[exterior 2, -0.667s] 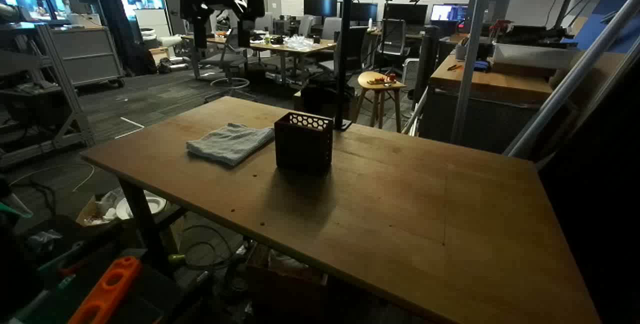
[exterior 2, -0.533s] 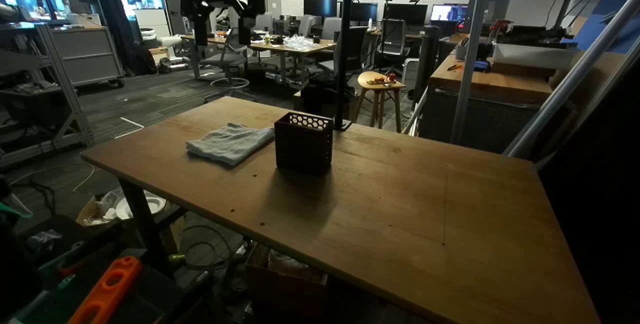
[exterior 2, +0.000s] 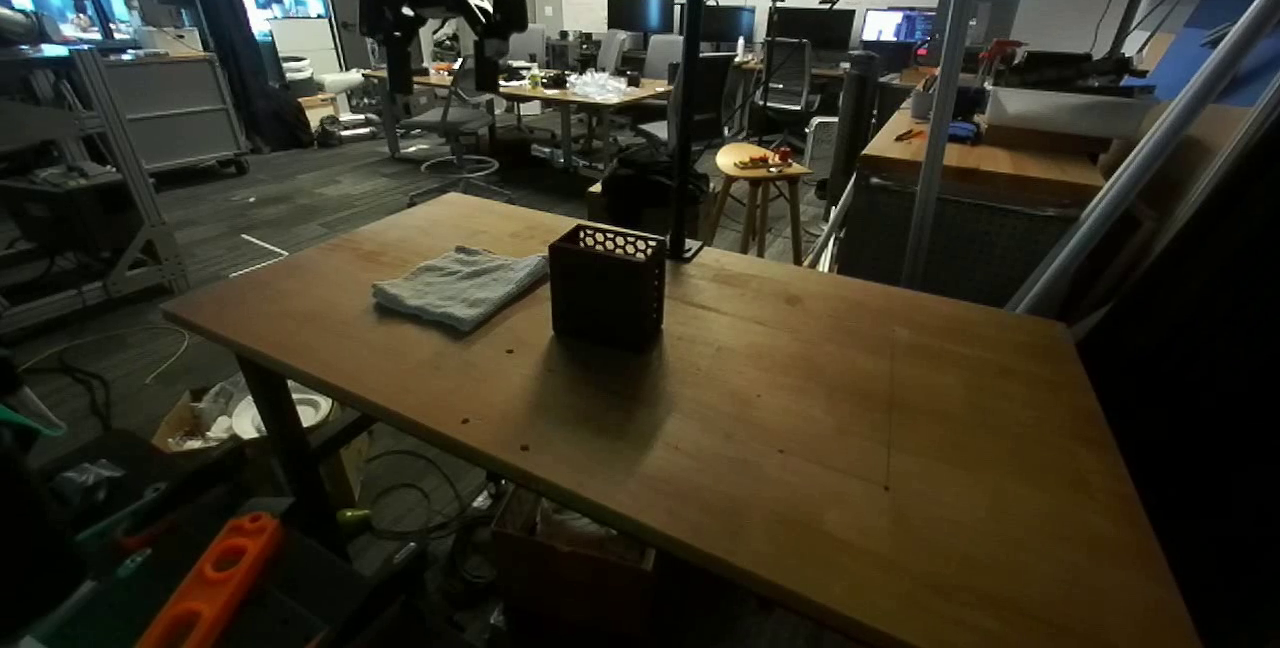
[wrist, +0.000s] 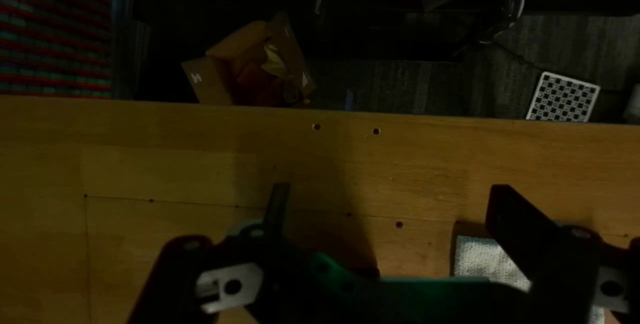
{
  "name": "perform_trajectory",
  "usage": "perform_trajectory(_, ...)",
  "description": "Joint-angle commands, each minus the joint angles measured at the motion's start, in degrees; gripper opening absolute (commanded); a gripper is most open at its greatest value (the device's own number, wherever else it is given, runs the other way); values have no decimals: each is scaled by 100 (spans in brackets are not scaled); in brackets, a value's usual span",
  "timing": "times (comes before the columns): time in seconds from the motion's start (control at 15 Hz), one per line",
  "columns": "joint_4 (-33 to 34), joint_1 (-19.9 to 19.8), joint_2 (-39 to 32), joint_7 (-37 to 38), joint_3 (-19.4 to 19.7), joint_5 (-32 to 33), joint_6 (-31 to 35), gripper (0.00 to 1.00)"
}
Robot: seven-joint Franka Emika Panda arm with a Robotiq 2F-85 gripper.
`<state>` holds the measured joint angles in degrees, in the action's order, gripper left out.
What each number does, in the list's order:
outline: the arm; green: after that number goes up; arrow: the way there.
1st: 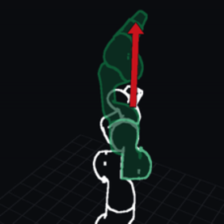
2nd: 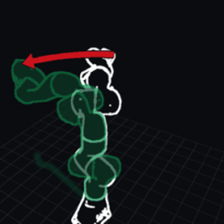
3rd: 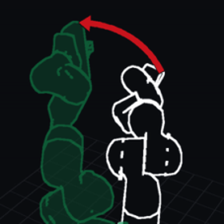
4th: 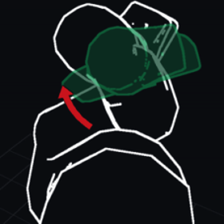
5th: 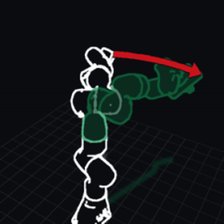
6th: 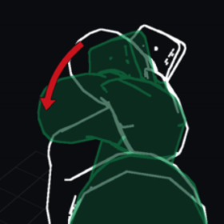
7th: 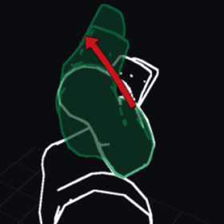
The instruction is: Put the towel in the box
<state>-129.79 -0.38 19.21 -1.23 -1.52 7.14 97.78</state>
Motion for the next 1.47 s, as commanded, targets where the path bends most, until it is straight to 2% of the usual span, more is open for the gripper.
perform_trajectory(0.0, 320, 161, -307, 451, -218, -30, 108, 100)
perform_trajectory(0.47, 1250, 491, -1283, 1724, -787, 25, 773, 100)
perform_trajectory(0.67, 1600, 617, -1690, 1969, -884, 184, 1194, 100)
perform_trajectory(1.07, 2078, 755, -2391, 1897, -809, 549, 1813, 100)
perform_trajectory(1.4, 2375, 876, -2973, 1310, -805, 634, 2182, 100)
